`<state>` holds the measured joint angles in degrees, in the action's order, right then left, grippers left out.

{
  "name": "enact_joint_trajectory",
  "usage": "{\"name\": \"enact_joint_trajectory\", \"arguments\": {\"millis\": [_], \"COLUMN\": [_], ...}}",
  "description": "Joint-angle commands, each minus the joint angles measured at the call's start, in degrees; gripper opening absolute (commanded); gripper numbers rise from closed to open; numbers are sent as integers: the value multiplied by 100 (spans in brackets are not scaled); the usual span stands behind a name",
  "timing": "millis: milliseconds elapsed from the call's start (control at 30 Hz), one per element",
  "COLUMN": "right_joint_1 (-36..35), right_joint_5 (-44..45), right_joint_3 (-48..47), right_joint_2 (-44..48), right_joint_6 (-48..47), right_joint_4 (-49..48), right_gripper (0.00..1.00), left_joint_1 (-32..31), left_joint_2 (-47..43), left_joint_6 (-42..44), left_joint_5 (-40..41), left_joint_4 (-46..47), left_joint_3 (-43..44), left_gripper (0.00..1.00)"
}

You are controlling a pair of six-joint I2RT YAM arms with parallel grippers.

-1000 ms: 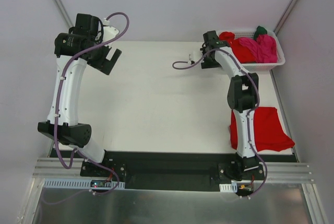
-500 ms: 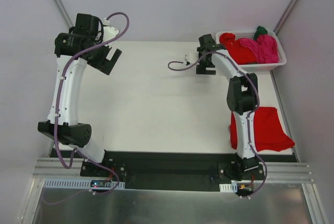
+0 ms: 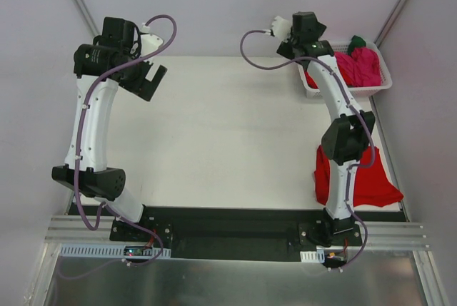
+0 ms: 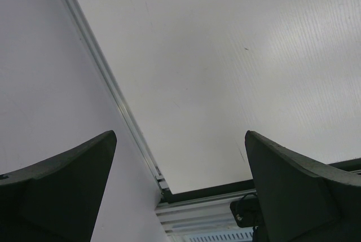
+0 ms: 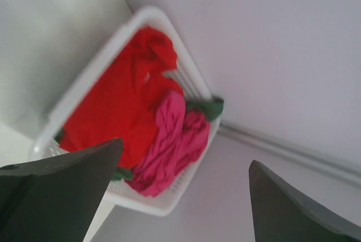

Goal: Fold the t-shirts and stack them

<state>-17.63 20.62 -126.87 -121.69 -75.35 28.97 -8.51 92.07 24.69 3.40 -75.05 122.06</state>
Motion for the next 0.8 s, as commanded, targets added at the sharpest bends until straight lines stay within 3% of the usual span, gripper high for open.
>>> {"name": "enact_joint_trajectory", "arguments": {"millis": [0,133,367,667,767], "right_joint_1": [863,1559,2553,2738,2782], "right_joint_5": [996,768,-643,-1446,-1553], "right_joint_3": [-128,-267,-734,30,13], "right_joint_2": [119,14,92,295,67], "right_joint_6": [801,1855,4894,5733,5533], "right_joint_4": [-94,143,452,416,390], "right_gripper": [100,100,93,97,96], "left_joint_1": [60,60,34,-19,-19], "left_joint_2": [21,74,127,162,83], "left_joint_6": [-60,-61,-43,-69,-174], "left_joint_5": [-173,-208,-129,-94,-260], "left_joint_4": [-89,-89,-115,-133,-63], "left_joint_3": [222,283,336,213,222], "left_gripper": [99,99,99,99,99]}}
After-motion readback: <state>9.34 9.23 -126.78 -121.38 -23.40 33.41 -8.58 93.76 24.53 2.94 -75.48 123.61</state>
